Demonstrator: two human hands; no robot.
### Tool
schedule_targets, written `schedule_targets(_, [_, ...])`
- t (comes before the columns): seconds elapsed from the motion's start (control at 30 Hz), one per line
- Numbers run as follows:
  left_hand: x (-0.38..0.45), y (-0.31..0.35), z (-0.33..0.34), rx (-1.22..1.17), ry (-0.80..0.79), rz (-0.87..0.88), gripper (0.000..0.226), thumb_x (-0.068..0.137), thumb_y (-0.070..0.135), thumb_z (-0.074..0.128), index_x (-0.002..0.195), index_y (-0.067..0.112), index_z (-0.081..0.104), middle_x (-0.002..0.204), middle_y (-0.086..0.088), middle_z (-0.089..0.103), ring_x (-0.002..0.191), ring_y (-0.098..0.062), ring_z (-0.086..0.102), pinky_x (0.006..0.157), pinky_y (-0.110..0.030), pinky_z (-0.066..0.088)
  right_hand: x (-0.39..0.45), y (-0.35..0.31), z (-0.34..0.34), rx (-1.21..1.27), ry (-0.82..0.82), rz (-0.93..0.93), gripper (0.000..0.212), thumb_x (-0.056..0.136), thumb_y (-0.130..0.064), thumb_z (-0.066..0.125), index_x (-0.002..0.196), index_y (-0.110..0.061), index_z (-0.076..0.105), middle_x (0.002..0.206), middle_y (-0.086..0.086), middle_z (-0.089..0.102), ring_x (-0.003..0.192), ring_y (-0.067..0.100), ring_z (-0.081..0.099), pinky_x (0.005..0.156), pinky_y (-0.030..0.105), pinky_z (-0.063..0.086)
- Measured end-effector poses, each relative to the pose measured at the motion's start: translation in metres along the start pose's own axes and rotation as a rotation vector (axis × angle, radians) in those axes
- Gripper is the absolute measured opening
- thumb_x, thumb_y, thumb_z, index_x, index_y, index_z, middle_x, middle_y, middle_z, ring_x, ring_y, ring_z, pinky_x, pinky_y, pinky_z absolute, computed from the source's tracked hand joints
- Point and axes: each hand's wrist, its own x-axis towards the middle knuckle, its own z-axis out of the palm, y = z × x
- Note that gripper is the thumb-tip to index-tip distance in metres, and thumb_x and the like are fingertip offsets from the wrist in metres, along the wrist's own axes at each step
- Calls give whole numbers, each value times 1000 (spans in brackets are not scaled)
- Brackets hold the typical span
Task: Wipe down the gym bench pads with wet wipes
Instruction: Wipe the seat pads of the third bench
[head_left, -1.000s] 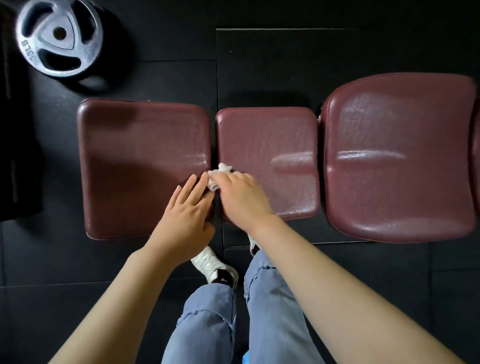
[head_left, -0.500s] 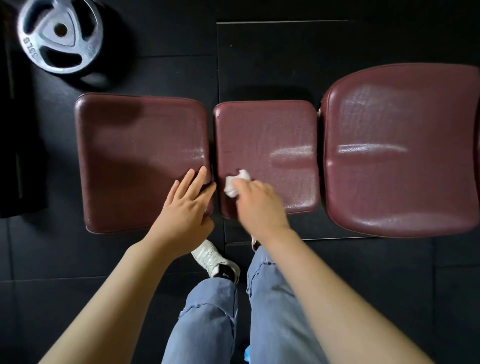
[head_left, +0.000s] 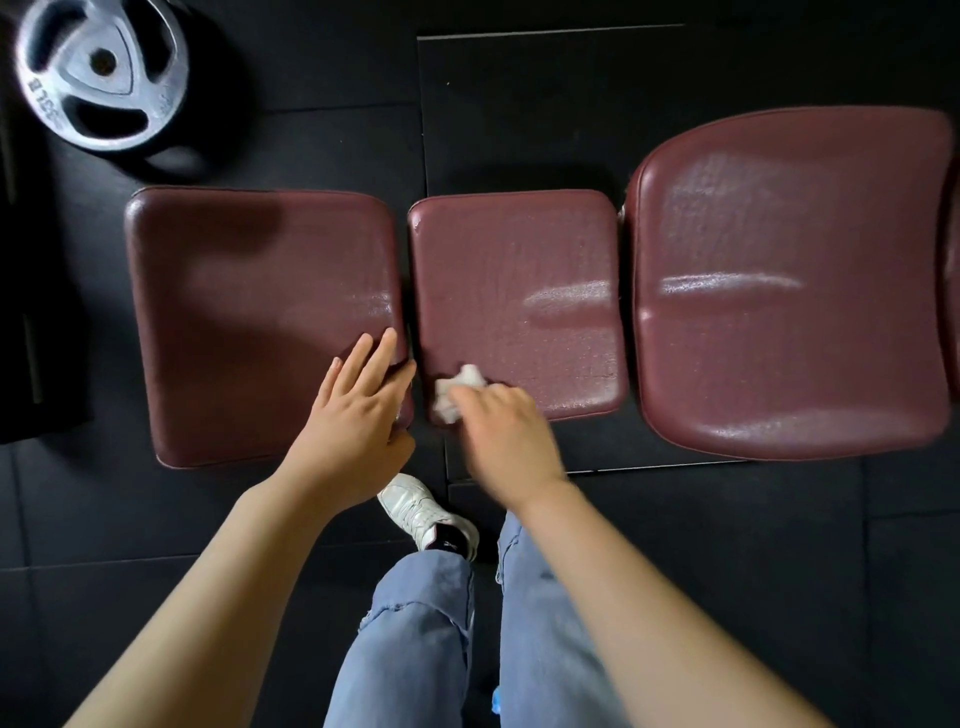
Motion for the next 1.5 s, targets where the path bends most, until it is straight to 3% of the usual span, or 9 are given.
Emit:
schedule_targets(0.2, [-1,1,0,-5,1,5,76,84,18,60,155,18,30,167,-1,0,153,-24,-9,121,-43,-3,-59,73,-22,-41,196,564,25,78,10,62,100,-2,64,79,17,70,68,39,64,63,40,48])
schedule_targets(0.27, [-1,0,1,-6,0,4,77,84,18,60,155,18,30,167,-1,0,153,-24,-9,121,-45,-2,-53,46,-5,26,192,549,27,78,9,64,103,0,64,81,18,70,69,38,63,62,39,49])
schedule_targets(0.4, [2,0,3,-2,1,-15,76,84,18,60,154,19,31,167,0,0,153,-23,-9,121,-43,-3,-28,-19,25,89,81,185,29,69,6,68,95,-7,64,79,8,67,69,30,63,60,34,47])
schedule_targets(0.57, [2,-2,6,-25,28,-23,71,85,16,58,152,19,36,167,0,2,153,-22,-8,121,-41,-4,-30,11,10,-58,-23,-87,26,72,-8,70,96,-14,67,79,0,67,72,25,61,66,33,46])
schedule_targets(0.83, [1,1,1,-10,24,-44,70,85,16,58,151,21,37,167,1,5,153,-23,-3,122,-42,0,-62,97,-39,-175,-22,433,20,82,4,59,99,-7,62,81,13,70,71,36,63,63,39,45])
schedule_targets(1.03, [1,11,-14,-9,-37,-110,67,89,22,55,152,25,35,166,4,6,153,-20,0,123,-42,6,-52,83,-45,253,-111,661,16,99,-14,46,111,-10,56,103,13,68,93,37,62,66,34,39])
schedule_targets(1.17, [5,28,-23,0,-45,-189,62,92,28,49,152,27,33,166,4,10,153,-17,4,123,-41,6,-38,76,-75,575,-33,700,9,96,-24,51,96,-24,60,85,-7,66,81,17,61,61,23,43])
schedule_targets(1.33, [15,67,-30,-153,-22,-136,63,91,21,54,152,18,35,164,-1,19,153,-18,9,123,-40,12,-16,78,-117,711,12,636,12,90,-36,58,84,-46,62,91,-17,66,81,-10,59,67,17,42])
schedule_targets(1.5, [12,113,-37,-524,-11,-131,54,98,21,55,150,17,41,159,2,33,149,-14,20,118,-27,18,-9,81,-145,891,78,624,16,93,-20,57,94,-34,66,97,-10,71,94,10,66,83,28,51])
